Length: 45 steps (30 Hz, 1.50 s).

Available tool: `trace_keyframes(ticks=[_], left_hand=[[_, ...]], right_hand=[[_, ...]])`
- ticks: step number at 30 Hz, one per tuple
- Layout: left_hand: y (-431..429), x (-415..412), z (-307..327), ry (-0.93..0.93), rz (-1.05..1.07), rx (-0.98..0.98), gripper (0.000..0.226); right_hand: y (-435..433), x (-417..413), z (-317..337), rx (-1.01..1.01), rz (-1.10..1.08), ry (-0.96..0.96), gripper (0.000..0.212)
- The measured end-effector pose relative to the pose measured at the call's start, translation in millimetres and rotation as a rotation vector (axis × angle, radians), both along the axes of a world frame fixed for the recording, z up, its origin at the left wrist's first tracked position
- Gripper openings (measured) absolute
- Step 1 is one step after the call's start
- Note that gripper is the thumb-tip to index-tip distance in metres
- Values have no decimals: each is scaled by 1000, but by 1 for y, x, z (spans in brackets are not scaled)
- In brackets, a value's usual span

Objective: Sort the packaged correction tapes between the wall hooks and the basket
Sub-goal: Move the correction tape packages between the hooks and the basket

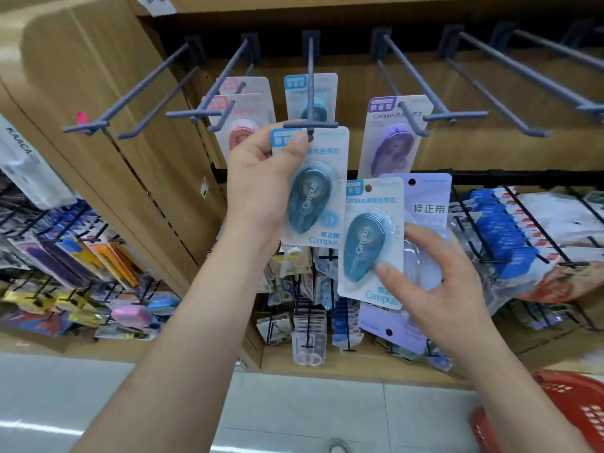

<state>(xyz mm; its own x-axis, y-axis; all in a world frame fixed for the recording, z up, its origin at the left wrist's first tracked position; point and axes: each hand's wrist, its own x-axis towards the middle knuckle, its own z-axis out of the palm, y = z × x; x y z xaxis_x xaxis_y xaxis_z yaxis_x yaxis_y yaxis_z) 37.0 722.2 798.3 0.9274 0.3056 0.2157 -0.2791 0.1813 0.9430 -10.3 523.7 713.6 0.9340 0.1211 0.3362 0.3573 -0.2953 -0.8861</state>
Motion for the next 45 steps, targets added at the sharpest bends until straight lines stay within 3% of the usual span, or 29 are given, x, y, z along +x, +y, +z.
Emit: trace_keyframes(ticks=[9,18,25,27,29,31,35,40,45], left_hand=[[0,11,-10,62,194,189,16],[1,13,-19,-22,430,355,14],[-2,-4,-26,87,346,543,20],[-5,-23,-26,151,180,403,18],[-8,-37,-25,270,-92,133,18],[-8,-43,-23,321,-202,-40,24],[-6,-43,-16,209,-110,-41,2],[-13,-39,-4,-20,58,30,11],[-10,-22,3,-48,166,23,10]], right_hand=[[-1,-7,0,32,7,44,39],[-17,-11,2,14,-20,34,41],[4,-15,3,58,128,55,44],[7,-14,2,63,146,71,43],[10,-13,0,37,161,77,41],[13,-12,0,15,179,72,42],[19,-10,5,15,199,91,42],[30,0,17,12,218,83,32],[37,8,25,12,196,61,27]])
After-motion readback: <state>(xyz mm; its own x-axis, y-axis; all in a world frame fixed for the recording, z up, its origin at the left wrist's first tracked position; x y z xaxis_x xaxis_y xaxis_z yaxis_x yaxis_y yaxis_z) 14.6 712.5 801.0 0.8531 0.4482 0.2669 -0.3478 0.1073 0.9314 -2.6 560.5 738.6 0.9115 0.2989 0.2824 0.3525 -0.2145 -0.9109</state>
